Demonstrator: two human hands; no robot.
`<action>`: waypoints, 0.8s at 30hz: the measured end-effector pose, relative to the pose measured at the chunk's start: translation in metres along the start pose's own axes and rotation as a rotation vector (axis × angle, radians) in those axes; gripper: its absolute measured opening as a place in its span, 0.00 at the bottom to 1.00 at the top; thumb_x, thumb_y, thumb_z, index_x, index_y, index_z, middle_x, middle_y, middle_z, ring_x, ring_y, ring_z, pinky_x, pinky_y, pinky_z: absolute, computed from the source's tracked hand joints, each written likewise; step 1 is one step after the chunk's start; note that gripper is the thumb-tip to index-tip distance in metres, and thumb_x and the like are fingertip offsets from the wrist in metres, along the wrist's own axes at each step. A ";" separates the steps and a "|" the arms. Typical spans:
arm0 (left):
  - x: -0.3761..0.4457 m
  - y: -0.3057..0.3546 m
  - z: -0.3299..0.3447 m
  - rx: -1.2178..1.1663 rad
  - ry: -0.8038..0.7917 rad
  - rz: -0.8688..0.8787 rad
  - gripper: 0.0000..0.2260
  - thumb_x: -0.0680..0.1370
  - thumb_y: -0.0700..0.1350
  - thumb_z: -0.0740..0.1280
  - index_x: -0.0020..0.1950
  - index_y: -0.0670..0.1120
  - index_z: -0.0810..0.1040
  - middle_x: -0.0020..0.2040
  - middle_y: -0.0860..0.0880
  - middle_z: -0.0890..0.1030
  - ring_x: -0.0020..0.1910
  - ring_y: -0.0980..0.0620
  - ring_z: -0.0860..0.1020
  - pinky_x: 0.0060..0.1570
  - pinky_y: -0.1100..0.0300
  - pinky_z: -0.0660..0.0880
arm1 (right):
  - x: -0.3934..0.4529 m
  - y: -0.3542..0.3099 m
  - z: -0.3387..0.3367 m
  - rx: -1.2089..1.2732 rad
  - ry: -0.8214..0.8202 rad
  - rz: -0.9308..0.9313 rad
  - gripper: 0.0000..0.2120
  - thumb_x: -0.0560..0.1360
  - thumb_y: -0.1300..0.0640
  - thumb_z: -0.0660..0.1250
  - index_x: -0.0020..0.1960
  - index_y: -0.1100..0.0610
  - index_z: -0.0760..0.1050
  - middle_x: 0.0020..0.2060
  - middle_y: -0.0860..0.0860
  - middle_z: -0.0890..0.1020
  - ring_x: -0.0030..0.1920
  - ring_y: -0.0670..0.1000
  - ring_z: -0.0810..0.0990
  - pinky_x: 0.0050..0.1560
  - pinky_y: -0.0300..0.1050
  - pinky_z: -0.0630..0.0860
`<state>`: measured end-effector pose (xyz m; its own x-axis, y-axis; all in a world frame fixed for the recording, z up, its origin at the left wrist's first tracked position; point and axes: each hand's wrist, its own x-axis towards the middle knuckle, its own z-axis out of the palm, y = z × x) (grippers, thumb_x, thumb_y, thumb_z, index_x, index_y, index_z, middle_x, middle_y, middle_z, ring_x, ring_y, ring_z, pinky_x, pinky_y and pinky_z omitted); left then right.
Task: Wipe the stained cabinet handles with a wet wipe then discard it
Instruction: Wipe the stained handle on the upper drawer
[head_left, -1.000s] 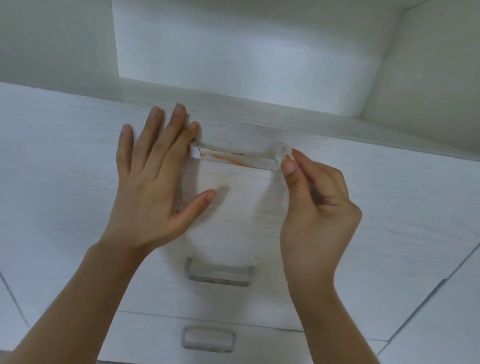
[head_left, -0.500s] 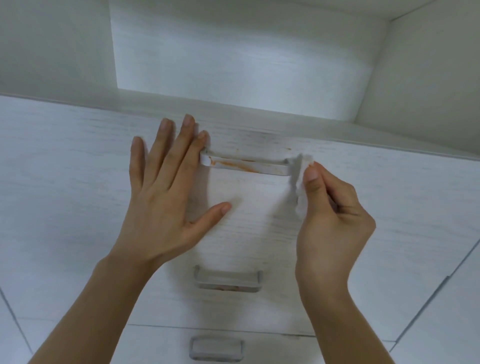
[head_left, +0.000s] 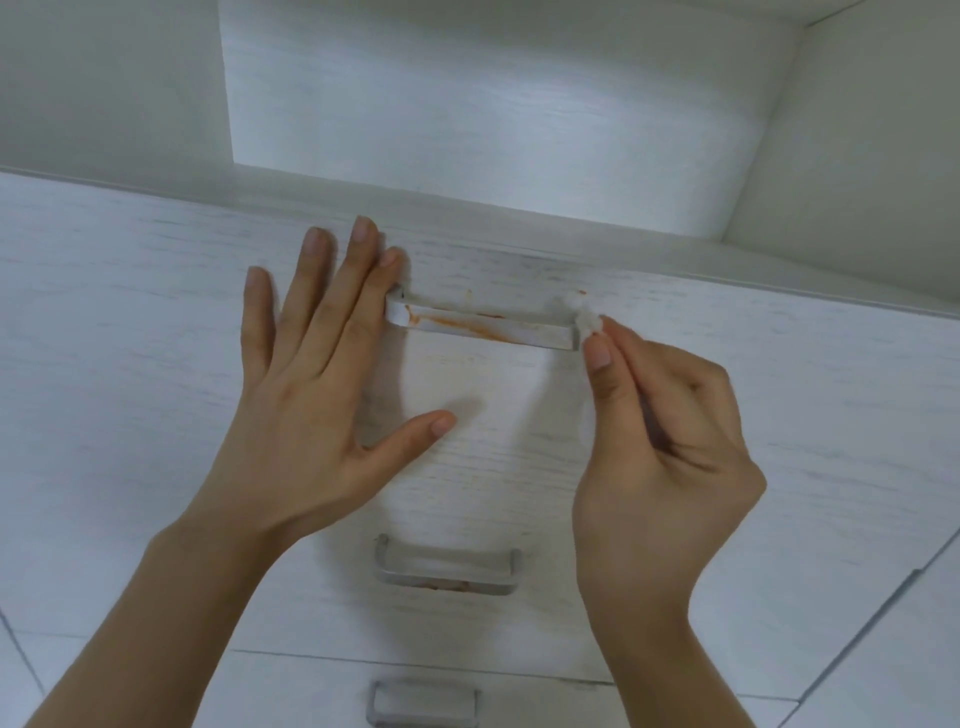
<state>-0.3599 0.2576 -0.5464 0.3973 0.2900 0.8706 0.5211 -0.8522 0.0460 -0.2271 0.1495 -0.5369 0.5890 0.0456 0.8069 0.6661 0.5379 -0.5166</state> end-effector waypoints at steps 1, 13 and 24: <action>0.000 0.000 0.000 -0.006 -0.006 -0.002 0.39 0.77 0.68 0.50 0.78 0.43 0.50 0.79 0.47 0.48 0.77 0.51 0.40 0.73 0.50 0.34 | 0.002 0.003 0.001 0.000 0.026 -0.020 0.11 0.72 0.63 0.70 0.54 0.60 0.79 0.41 0.48 0.79 0.42 0.38 0.78 0.47 0.28 0.71; 0.002 0.001 0.004 -0.018 0.032 -0.013 0.40 0.77 0.69 0.51 0.78 0.42 0.52 0.78 0.45 0.51 0.77 0.51 0.41 0.72 0.49 0.35 | 0.003 0.007 0.006 -0.163 -0.021 -0.255 0.08 0.72 0.64 0.71 0.51 0.60 0.81 0.41 0.50 0.75 0.39 0.39 0.74 0.44 0.27 0.70; 0.003 0.001 0.005 -0.021 0.045 -0.012 0.39 0.77 0.68 0.51 0.78 0.41 0.54 0.78 0.46 0.51 0.77 0.51 0.42 0.73 0.50 0.34 | 0.007 0.002 0.001 -0.111 -0.004 -0.155 0.06 0.71 0.61 0.73 0.47 0.56 0.81 0.40 0.51 0.81 0.43 0.39 0.79 0.47 0.27 0.71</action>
<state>-0.3543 0.2602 -0.5460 0.3564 0.2806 0.8912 0.5091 -0.8581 0.0665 -0.2218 0.1521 -0.5318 0.4741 -0.0270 0.8800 0.7950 0.4428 -0.4147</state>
